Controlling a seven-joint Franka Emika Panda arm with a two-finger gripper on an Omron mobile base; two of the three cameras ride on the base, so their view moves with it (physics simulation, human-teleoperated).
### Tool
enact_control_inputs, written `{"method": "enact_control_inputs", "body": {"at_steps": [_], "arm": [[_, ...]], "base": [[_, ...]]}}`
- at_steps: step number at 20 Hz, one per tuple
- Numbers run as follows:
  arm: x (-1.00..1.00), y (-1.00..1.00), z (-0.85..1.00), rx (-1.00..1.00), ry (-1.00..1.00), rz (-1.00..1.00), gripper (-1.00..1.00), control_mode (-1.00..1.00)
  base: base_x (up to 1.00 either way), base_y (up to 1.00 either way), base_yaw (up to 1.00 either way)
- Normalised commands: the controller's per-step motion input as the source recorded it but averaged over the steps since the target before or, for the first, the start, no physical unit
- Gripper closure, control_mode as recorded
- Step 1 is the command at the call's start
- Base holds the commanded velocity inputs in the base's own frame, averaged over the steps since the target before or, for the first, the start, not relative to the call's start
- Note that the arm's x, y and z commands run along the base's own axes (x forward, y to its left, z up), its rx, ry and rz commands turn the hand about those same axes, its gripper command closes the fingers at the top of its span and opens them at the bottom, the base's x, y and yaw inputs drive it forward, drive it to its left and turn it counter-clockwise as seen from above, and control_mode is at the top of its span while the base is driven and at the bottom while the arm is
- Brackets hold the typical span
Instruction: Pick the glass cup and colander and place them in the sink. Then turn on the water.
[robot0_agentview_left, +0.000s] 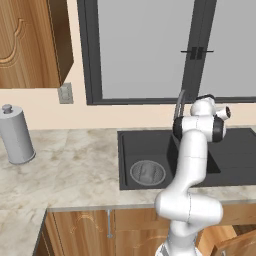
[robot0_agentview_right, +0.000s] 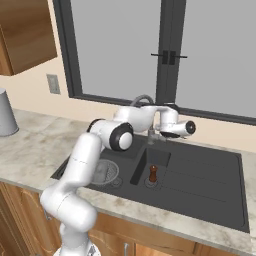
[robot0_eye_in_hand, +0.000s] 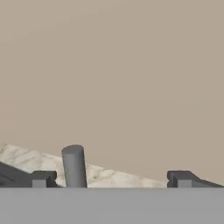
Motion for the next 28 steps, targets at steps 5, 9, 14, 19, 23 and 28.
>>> {"method": "enact_control_inputs", "body": {"at_steps": [5, 9, 14, 19, 23, 28], "arm": [[0.27, -0.04, -0.22, 0.04, 0.0, 0.0, -1.0, -1.0], [0.21, 0.0, -0.16, 0.0, 0.0, 0.0, -1.0, -1.0], [0.09, 0.0, -0.15, 0.0, 0.0, 0.0, 1.0, -1.0], [0.01, -0.03, -0.05, 0.05, 0.0, 0.0, 1.0, -1.0], [0.13, -0.17, -0.07, 0.12, 0.0, 0.0, 1.0, -1.0], [0.25, -0.36, -0.25, 0.06, 0.0, 0.0, 1.0, -1.0]], "base": [[0.0, 0.0, 0.0], [0.0, 0.0, 0.0], [0.0, 0.0, 0.0], [0.0, 0.0, 0.0], [0.0, 0.0, 0.0], [0.0, 0.0, 0.0]]}}
